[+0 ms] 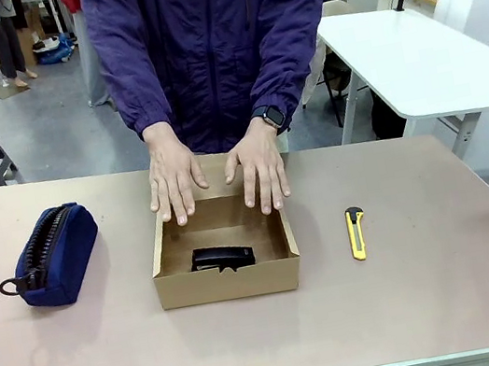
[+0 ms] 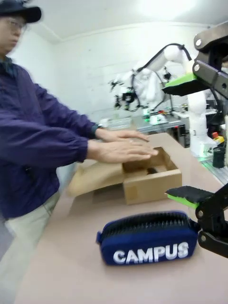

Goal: Pack the item into the box.
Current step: Close the Mailer Box.

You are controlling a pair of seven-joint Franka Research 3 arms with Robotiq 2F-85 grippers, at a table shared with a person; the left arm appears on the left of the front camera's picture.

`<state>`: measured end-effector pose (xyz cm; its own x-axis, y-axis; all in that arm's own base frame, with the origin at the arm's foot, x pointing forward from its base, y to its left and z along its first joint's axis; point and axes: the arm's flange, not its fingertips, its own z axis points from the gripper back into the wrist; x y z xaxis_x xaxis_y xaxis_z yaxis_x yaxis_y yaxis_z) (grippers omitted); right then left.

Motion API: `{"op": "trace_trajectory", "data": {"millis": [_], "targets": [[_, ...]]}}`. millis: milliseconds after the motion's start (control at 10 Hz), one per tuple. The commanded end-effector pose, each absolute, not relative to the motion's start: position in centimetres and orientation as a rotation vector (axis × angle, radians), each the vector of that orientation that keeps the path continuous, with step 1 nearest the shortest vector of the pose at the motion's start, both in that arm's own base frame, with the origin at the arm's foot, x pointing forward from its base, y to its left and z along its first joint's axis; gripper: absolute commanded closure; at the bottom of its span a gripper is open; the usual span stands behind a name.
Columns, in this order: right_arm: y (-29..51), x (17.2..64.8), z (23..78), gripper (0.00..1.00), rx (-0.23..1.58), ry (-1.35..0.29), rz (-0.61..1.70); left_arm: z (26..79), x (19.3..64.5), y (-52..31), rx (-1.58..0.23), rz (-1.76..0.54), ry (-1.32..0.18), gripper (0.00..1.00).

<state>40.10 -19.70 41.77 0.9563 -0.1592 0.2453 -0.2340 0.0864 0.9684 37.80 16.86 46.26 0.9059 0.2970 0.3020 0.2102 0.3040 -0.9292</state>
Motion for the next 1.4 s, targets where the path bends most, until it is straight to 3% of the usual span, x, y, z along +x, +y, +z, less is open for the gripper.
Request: {"op": "trace_trajectory", "data": {"millis": [0,300,600,800,900,1100,1200,1300], "targets": [[-13.8,40.8,42.1,0.0,1.392,-0.288,0.086,45.3,38.4,12.0,-1.28,-0.001,-0.439,0.0],[-5.2,42.9,41.6,0.0,1.301,-0.267,0.141,41.7,38.5,1.9,-1.236,-0.062,-0.355,0.0],[1.7,46.1,37.1,0.0,1.195,-0.289,0.094,37.4,38.6,-4.4,-1.076,-0.023,-0.498,0.0],[3.5,47.5,35.4,0.0,1.203,-0.273,0.122,37.2,40.0,-6.1,-1.076,-0.035,-0.517,0.0],[-0.6,46.6,37.2,0.0,1.308,-0.256,0.168,38.9,41.8,-3.2,-1.165,-0.044,-0.431,0.0],[-2.2,46.2,38.0,0.0,1.342,-0.281,0.173,39.6,42.3,-1.7,-1.162,-0.017,-0.481,0.0],[2.2,46.4,35.9,0.0,1.216,-0.248,0.126,38.2,40.3,-4.5,-1.089,-0.026,-0.457,0.0],[2.2,46.4,35.9,0.0,1.216,-0.248,0.126,38.2,40.3,-4.5,-1.089,-0.026,-0.457,0.0]]}}
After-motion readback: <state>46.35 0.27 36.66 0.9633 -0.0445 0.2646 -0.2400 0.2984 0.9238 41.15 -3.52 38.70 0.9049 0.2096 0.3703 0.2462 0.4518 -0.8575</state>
